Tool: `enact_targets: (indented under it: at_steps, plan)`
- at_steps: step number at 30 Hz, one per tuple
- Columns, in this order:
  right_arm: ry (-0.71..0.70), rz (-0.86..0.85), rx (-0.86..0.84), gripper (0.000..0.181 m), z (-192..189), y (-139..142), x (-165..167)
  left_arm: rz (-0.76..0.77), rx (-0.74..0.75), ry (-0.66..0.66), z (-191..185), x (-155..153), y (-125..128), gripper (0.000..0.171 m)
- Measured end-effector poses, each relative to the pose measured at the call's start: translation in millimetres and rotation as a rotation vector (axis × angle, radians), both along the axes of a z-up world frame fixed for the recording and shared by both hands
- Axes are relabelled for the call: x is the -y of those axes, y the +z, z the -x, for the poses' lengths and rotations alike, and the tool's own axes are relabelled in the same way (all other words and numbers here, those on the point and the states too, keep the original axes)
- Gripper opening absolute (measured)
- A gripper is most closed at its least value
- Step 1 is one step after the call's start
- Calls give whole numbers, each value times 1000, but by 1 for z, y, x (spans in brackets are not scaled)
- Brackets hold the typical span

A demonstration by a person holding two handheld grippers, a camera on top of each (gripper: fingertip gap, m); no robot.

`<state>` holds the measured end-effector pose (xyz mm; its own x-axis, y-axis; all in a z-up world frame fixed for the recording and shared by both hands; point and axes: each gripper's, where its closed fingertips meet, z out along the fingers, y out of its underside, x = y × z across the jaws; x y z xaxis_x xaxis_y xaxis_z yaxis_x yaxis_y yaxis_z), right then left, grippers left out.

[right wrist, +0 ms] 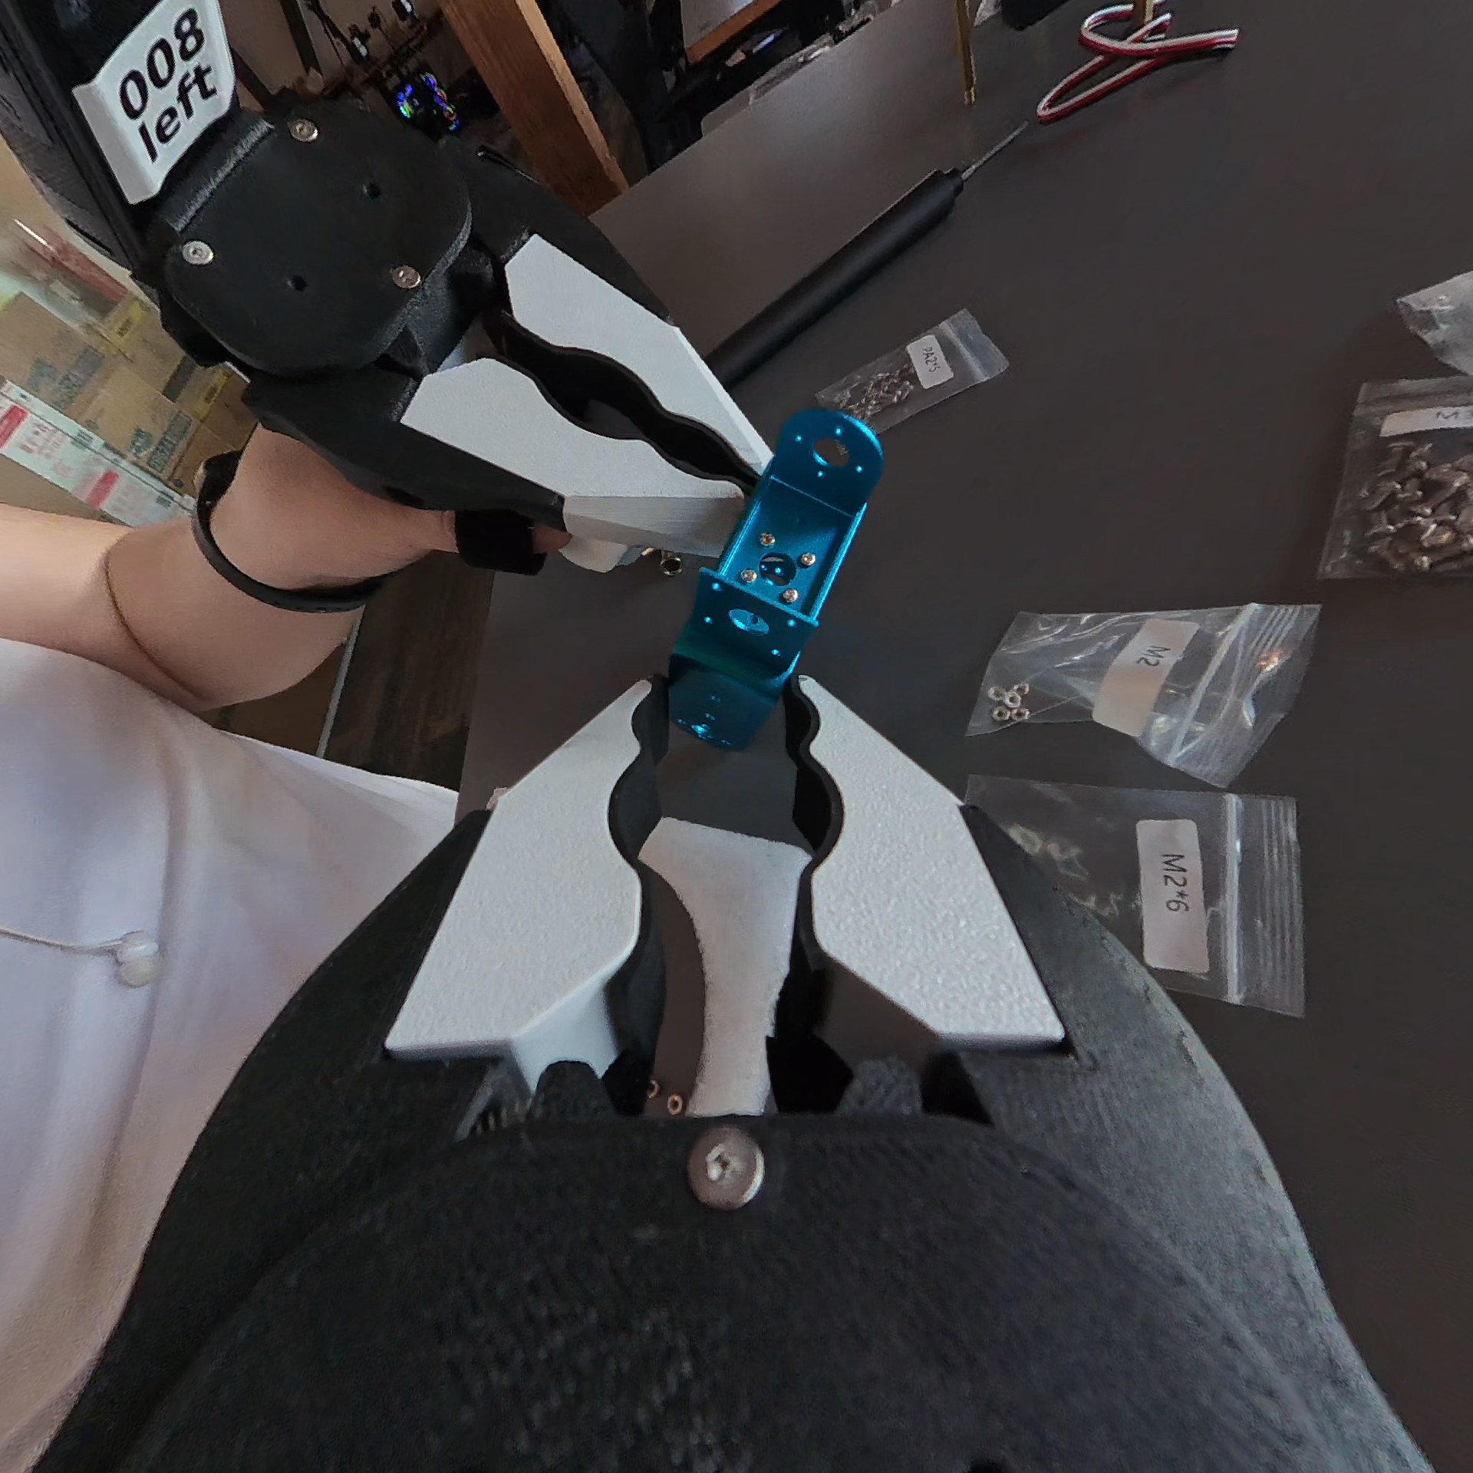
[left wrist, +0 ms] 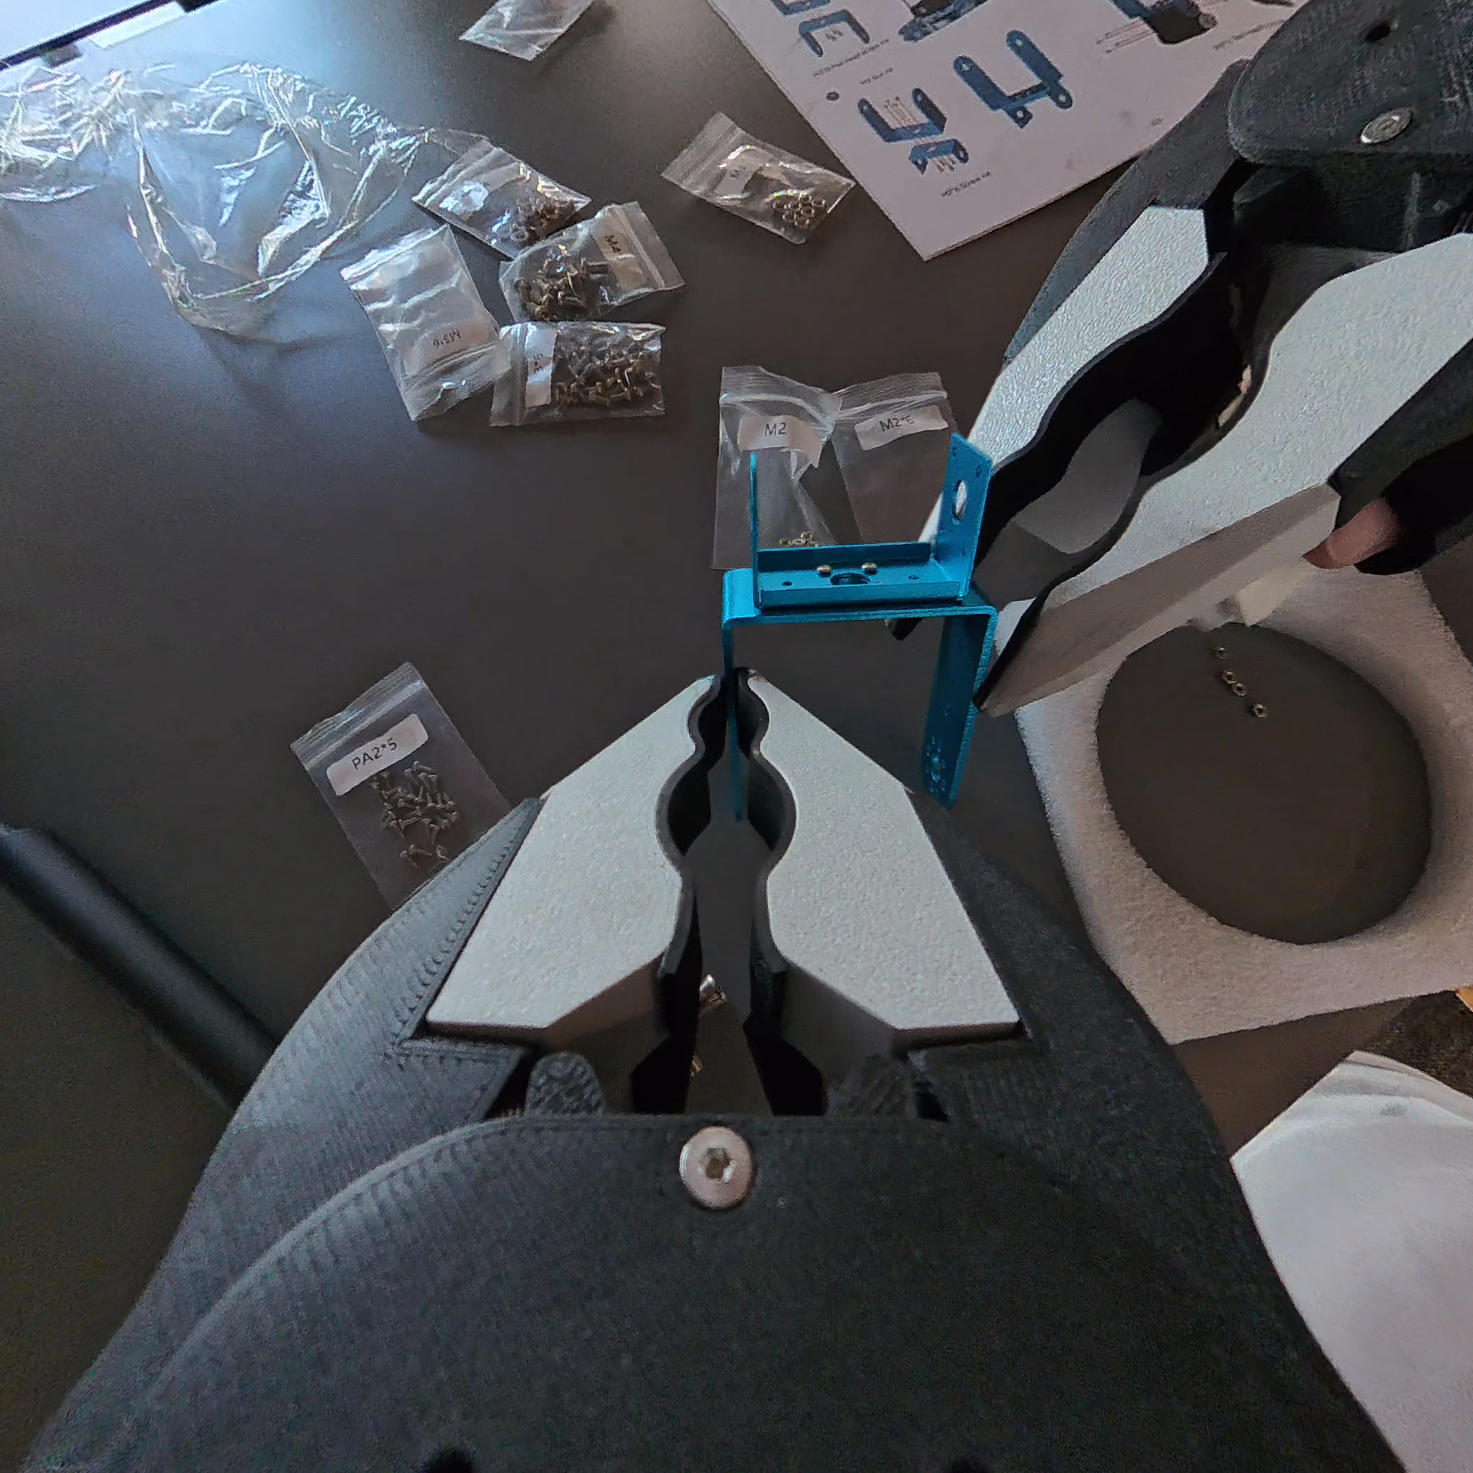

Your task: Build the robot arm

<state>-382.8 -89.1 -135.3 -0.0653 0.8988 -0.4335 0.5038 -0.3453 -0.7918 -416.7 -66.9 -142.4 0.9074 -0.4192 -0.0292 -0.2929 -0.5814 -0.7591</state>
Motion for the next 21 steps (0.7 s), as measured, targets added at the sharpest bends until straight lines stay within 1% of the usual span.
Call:
enact_targets:
  at_steps: [4,7,11,15,21]
  plan:
    - [-2,-38,19,39,-4,-4,-6,1,-35,12,2,2,-1,0]
    - [12,-55,-5,46,-11,0,-6,28,-44,19,4,6,-2,0]
    - [19,-113,-45,48,-28,10,-8,83,-77,25,9,12,-3,1]
    - [7,-176,-21,48,-50,8,-19,136,-107,20,11,19,-5,1]
    - [-16,-204,-62,45,-74,8,-25,221,-154,21,14,25,-7,1]
